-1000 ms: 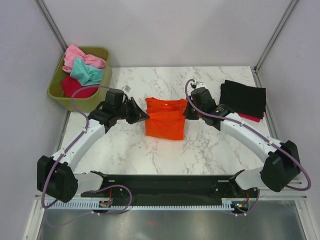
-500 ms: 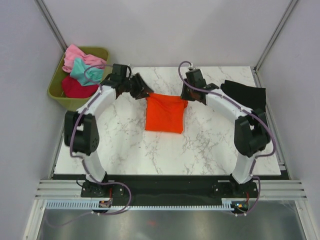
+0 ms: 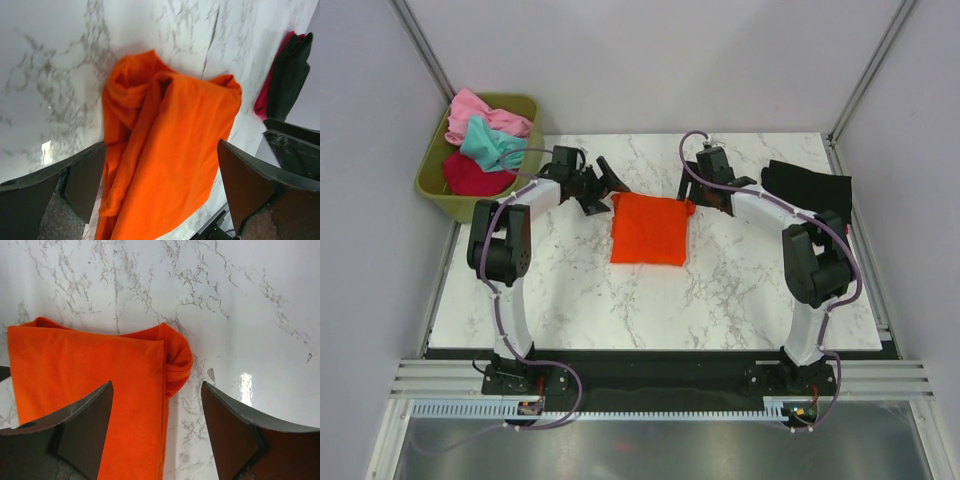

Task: Fold and stack the t-shirts
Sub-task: Fold the tshirt

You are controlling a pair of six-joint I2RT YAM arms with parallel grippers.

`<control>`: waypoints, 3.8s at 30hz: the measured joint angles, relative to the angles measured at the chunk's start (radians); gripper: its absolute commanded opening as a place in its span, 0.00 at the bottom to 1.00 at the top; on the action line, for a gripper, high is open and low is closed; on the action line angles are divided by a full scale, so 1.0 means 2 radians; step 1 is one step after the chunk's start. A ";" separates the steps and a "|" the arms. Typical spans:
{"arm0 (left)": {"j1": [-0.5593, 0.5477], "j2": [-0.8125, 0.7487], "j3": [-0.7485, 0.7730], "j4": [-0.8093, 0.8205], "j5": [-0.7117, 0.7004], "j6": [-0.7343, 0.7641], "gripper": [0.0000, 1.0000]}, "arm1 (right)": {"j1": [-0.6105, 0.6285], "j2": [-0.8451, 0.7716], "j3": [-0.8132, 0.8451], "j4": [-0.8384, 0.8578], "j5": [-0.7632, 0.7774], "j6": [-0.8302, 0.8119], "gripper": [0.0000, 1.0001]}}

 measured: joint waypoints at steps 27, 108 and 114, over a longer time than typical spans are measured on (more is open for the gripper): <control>-0.007 -0.102 -0.208 0.207 -0.029 0.005 0.93 | -0.028 0.088 0.102 -0.113 0.374 -0.099 0.63; -0.015 -0.053 -0.179 0.215 -0.056 -0.002 0.95 | -0.009 -0.041 -0.197 0.263 -0.068 0.098 0.88; -0.015 -0.039 -0.164 0.215 -0.055 -0.009 0.89 | -0.014 -0.004 -0.197 0.286 -0.079 0.119 0.79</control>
